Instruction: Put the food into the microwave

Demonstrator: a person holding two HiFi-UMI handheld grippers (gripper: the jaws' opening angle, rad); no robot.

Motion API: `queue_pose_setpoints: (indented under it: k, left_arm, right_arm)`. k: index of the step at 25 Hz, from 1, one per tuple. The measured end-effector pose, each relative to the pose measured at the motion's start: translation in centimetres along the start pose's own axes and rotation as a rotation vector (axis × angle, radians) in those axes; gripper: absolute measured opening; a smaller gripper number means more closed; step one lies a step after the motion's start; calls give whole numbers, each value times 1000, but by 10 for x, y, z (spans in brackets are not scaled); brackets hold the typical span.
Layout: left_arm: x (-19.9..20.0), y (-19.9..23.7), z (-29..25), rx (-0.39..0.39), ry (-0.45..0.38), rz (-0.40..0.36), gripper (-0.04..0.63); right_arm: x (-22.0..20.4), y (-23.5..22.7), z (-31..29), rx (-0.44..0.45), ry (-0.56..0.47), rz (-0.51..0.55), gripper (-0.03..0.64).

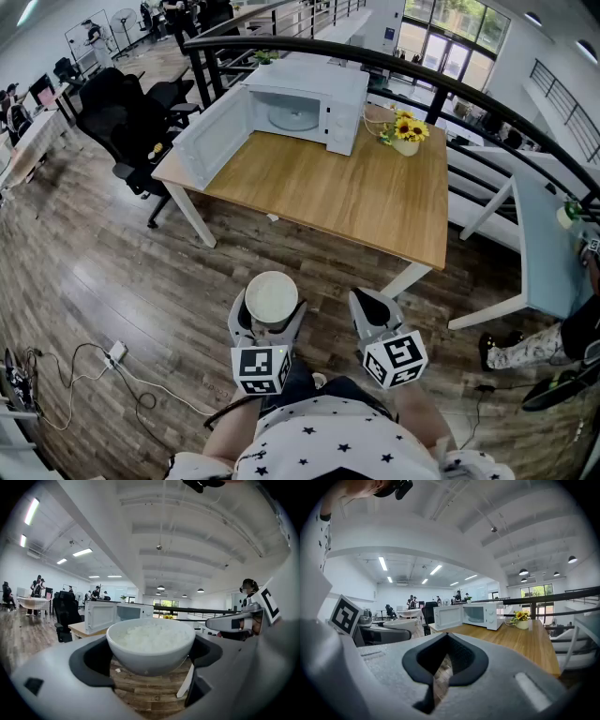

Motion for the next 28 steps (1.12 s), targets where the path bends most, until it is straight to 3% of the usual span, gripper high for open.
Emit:
queue_pose_setpoints:
  k: [28]
  left_arm:
    - [8,-37,32,30,-23,17,476]
  right_arm:
    - [-5,1,41,51,-34,4,5]
Point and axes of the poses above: the fingertips, and each gripper's own axes: z backward along the fingers, y to its left, x out of its top, the point moved 8 cm from there along z, backward along the fingers, and after that the axes turned 11 degrees about -z, right-handed, at the moved point
